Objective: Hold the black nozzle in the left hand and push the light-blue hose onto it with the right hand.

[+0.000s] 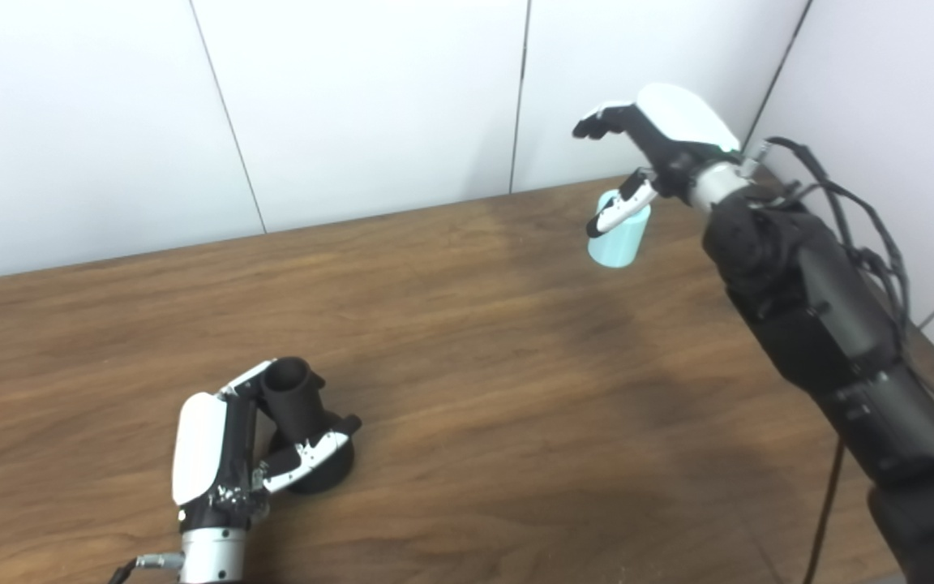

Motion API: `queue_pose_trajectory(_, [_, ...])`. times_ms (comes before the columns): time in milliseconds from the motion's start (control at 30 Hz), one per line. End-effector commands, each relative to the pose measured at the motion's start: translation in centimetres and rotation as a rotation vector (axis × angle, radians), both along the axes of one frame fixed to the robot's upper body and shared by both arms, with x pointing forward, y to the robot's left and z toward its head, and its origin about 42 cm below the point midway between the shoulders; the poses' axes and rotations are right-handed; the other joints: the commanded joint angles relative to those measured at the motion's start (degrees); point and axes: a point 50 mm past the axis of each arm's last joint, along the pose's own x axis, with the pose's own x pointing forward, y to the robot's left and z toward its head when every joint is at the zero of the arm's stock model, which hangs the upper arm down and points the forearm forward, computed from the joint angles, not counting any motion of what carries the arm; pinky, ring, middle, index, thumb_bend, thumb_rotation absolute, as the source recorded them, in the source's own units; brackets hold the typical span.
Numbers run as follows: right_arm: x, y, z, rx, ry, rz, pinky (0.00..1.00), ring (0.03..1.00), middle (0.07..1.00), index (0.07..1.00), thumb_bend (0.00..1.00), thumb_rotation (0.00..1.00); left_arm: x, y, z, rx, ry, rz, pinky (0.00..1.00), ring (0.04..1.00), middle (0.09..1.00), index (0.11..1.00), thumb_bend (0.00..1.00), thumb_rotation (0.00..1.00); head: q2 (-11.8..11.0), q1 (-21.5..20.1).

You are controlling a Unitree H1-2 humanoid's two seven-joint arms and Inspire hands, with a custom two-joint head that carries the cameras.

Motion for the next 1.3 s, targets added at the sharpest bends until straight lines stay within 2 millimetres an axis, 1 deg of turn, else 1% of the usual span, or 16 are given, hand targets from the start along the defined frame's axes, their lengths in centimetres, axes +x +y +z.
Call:
queue_pose_trajectory(0, [0.9, -0.7, 3.3, -0.088, -0.063, -0.012, 0.82, 0.830, 0.791, 0.753, 1.00, 0.17, -0.9, 1.4, -2.5, 0.047, 0.077, 0.012, 0.42, 0.467, 0.448, 0.508, 0.50, 0.00, 0.1, -0.3])
queue_pose_trajectory(233, [4.0, -1.6, 1.2, -0.151, 0.057, -0.105, 0.76, 0.828, 0.813, 0.777, 1.00, 0.18, -0.8, 1.8, -2.4, 0.041, 0.070, 0.010, 0.41, 0.465, 0.444, 0.507, 0.50, 0.00, 0.1, -1.4])
queue_pose_trajectory(367, [5.3, -2.1, -0.5, -0.124, 0.095, -0.132, 0.76, 0.869, 0.842, 0.782, 0.99, 0.20, -0.8, 1.8, -2.7, 0.044, 0.075, 0.007, 0.42, 0.465, 0.450, 0.507, 0.50, 0.00, -0.6, -0.8])
queue_pose_trajectory(433, [5.8, -2.4, -1.2, -0.129, 0.108, -0.143, 0.73, 0.835, 0.828, 0.783, 0.99, 0.21, -0.7, 1.9, -2.8, 0.045, 0.079, 0.008, 0.42, 0.463, 0.453, 0.506, 0.50, 0.00, -0.8, -0.7])
queue_pose_trajectory(567, [6.7, -3.0, -2.5, -0.151, 0.134, -0.159, 0.76, 0.850, 0.843, 0.795, 0.98, 0.20, -0.7, 2.1, -2.9, 0.043, 0.082, 0.014, 0.42, 0.465, 0.456, 0.506, 0.50, 0.00, -1.1, -0.8])
queue_pose_trajectory(667, [7.1, -3.3, -3.2, -0.170, 0.140, -0.153, 0.77, 0.838, 0.837, 0.799, 0.97, 0.19, -0.6, 2.3, -2.9, 0.040, 0.085, 0.018, 0.42, 0.467, 0.455, 0.506, 0.50, 0.00, -1.0, -1.1])
queue_pose_trajectory(767, [7.3, -3.6, -3.9, -0.172, 0.139, -0.149, 0.72, 0.818, 0.827, 0.785, 1.00, 0.16, -0.6, 2.3, -2.9, 0.039, 0.087, 0.017, 0.43, 0.471, 0.455, 0.504, 0.50, 0.00, -1.0, -1.1])
queue_pose_trajectory(833, [7.3, -3.8, -4.2, -0.162, 0.138, -0.151, 0.66, 0.798, 0.813, 0.773, 1.00, 0.15, -0.6, 2.2, -2.8, 0.040, 0.088, 0.014, 0.43, 0.471, 0.457, 0.503, 0.50, 0.00, -0.9, -0.3])
queue_pose_trajectory(900, [7.4, -4.1, -4.6, -0.145, 0.143, -0.153, 0.59, 0.724, 0.767, 0.767, 1.00, 0.15, -0.7, 2.2, -2.8, 0.042, 0.087, 0.012, 0.43, 0.470, 0.455, 0.504, 0.50, 0.00, -0.9, -0.1])
queue_pose_trajectory(933, [7.4, -4.2, -4.7, -0.135, 0.146, -0.152, 0.58, 0.717, 0.764, 0.766, 1.00, 0.14, -0.7, 2.2, -2.8, 0.043, 0.087, 0.012, 0.43, 0.469, 0.453, 0.506, 0.50, 0.00, -0.7, 0.0])
queue_pose_trajectory(967, [7.3, -4.4, -4.9, -0.121, 0.148, -0.149, 0.63, 0.742, 0.768, 0.764, 1.00, 0.12, -0.7, 2.1, -2.8, 0.042, 0.087, 0.013, 0.43, 0.470, 0.453, 0.505, 0.50, 0.00, -0.7, 0.0])
queue_pose_trajectory(1000, [7.3, -4.5, -5.0, -0.107, 0.144, -0.145, 0.64, 0.741, 0.764, 0.762, 0.99, 0.11, -0.7, 2.1, -2.8, 0.042, 0.087, 0.014, 0.43, 0.471, 0.453, 0.505, 0.50, 0.00, -0.7, 0.0])
queue_pose_trajectory(1033, [7.2, -4.6, -5.0, -0.095, 0.142, -0.146, 0.62, 0.725, 0.761, 0.759, 0.98, 0.08, -0.7, 2.1, -2.7, 0.043, 0.087, 0.015, 0.43, 0.471, 0.454, 0.504, 0.50, 0.00, -0.7, 0.0])
queue_pose_trajectory(1100, [7.1, -4.9, -5.1, -0.087, 0.142, -0.159, 0.55, 0.657, 0.714, 0.750, 0.94, 0.06, -0.7, 2.1, -2.7, 0.045, 0.077, 0.013, 0.43, 0.471, 0.457, 0.503, 0.50, 0.00, -0.7, 0.0])
queue_pose_trajectory(1200, [7.0, -5.3, -5.0, -0.106, 0.126, -0.155, 0.61, 0.669, 0.716, 0.726, 0.91, 0.08, -0.7, 2.2, -2.8, 0.050, 0.074, 0.012, 0.42, 0.467, 0.454, 0.506, 0.50, 0.00, -0.5, -0.1])
queue_pose_trajectory(1267, [6.9, -5.5, -4.9, -0.121, 0.115, -0.144, 0.61, 0.645, 0.700, 0.709, 0.90, 0.09, -0.8, 2.1, -2.8, 0.048, 0.072, 0.010, 0.42, 0.467, 0.455, 0.506, 0.50, 0.00, -0.5, -0.1])
